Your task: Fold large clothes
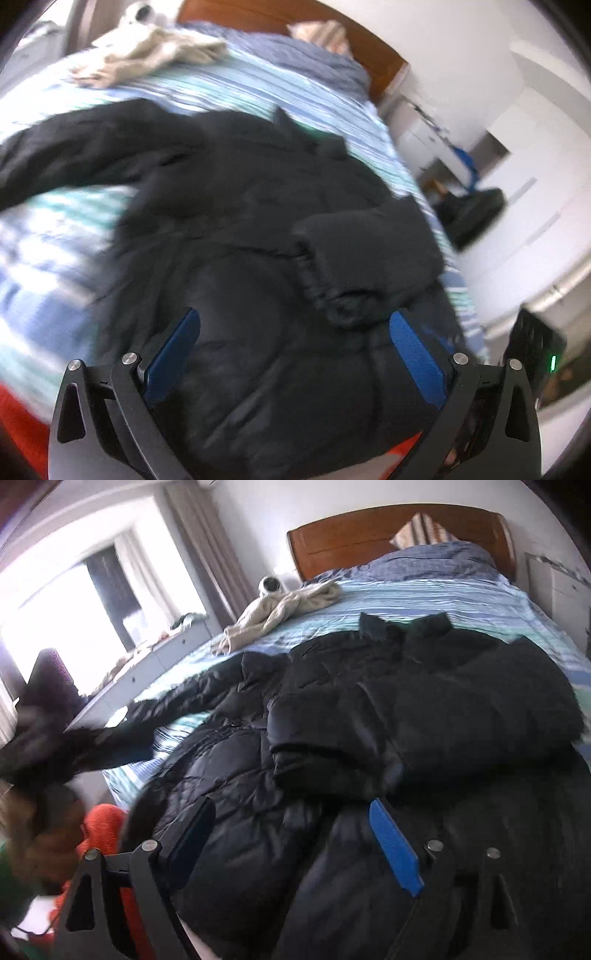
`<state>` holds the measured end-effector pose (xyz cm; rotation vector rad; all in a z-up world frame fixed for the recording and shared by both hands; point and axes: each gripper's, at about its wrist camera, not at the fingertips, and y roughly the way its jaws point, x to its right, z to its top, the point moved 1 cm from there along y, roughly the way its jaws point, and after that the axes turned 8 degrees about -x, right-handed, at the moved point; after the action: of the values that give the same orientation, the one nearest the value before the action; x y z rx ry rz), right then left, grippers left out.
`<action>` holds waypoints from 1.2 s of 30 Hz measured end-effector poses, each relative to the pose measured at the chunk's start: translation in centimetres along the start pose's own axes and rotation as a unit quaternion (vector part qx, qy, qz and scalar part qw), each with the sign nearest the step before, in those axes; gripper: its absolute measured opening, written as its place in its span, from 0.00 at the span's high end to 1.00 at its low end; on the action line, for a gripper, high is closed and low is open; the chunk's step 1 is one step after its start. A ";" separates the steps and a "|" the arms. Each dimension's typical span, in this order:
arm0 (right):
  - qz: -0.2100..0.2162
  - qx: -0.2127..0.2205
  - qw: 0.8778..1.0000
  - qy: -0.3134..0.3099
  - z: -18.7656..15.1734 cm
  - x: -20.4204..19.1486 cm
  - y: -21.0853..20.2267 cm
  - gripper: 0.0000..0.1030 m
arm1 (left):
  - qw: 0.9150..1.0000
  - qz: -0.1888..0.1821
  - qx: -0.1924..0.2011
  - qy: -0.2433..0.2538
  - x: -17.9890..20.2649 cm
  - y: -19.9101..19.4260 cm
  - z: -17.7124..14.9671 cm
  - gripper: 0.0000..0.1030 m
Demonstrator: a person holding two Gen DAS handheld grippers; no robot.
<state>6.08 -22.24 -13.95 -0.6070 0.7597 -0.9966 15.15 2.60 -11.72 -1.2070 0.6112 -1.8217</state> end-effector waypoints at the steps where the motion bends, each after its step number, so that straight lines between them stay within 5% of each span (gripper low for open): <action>1: 0.002 0.004 1.000 0.008 -0.6 0.3 -0.9 0.15 | 1.000 0.001 -0.010 0.013 0.9 1.2 1.0 0.01; 3: 0.005 0.014 1.000 0.020 -1.4 0.6 -2.3 0.15 | 0.998 0.016 -0.034 0.044 2.6 4.3 2.8 0.04; 4: 0.006 0.021 0.999 0.026 -2.0 0.8 -3.3 0.15 | 0.996 0.032 -0.050 0.059 3.4 6.4 3.6 0.13; 5: 0.005 0.030 0.999 0.030 -2.5 1.0 -4.4 0.15 | 0.994 0.046 -0.066 0.069 3.9 8.1 4.2 0.23; 6: 0.003 0.035 0.999 0.033 -2.4 1.2 -5.0 0.15 | 0.990 0.073 -0.093 0.083 4.7 10.6 4.8 0.56; 7: -0.002 0.045 0.998 0.038 -2.6 1.5 -6.0 0.15 | 0.986 0.097 -0.107 0.089 5.0 12.0 5.2 0.71; 10: -0.027 0.075 0.995 0.056 -2.6 3.1 -8.9 0.15 | 0.985 0.105 -0.084 0.105 6.4 11.8 7.3 0.90; 16: -0.103 0.076 0.986 0.108 -0.5 9.8 -11.6 0.16 | 0.985 0.150 0.009 0.082 4.2 7.2 12.8 0.90; 18: -0.114 0.067 0.983 0.126 1.5 11.8 -11.0 0.31 | 0.982 0.180 0.014 0.061 1.6 7.8 13.3 0.90; 20: -0.116 0.061 0.981 0.143 4.2 13.7 -10.2 0.58 | 0.978 0.203 0.008 0.050 -0.6 9.1 13.0 0.90; 22: -0.118 0.061 0.979 0.153 7.7 15.3 -8.9 0.63 | 0.977 0.210 0.003 0.038 -2.4 9.9 12.3 0.90; 29: -0.121 0.050 0.978 0.164 15.8 20.7 -0.8 0.63 | 0.978 0.208 0.017 0.019 -4.5 10.7 11.4 0.84; 32: -0.132 -0.024 0.973 0.188 15.3 23.6 5.3 0.63 | 0.977 0.213 0.017 0.025 -4.8 12.1 11.3 0.79; 34: -0.129 -0.114 0.963 0.206 13.1 25.7 10.2 0.66 | 0.979 0.204 0.019 0.021 -5.4 12.6 11.3 0.77; 36: -0.117 -0.105 0.963 0.218 12.8 26.3 10.6 0.66 | 0.980 0.196 0.024 0.017 -5.7 12.6 11.0 0.76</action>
<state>30.35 -40.09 -21.60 -0.6794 1.2161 -1.2999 30.93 1.40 -19.53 -0.9465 0.7614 -1.5159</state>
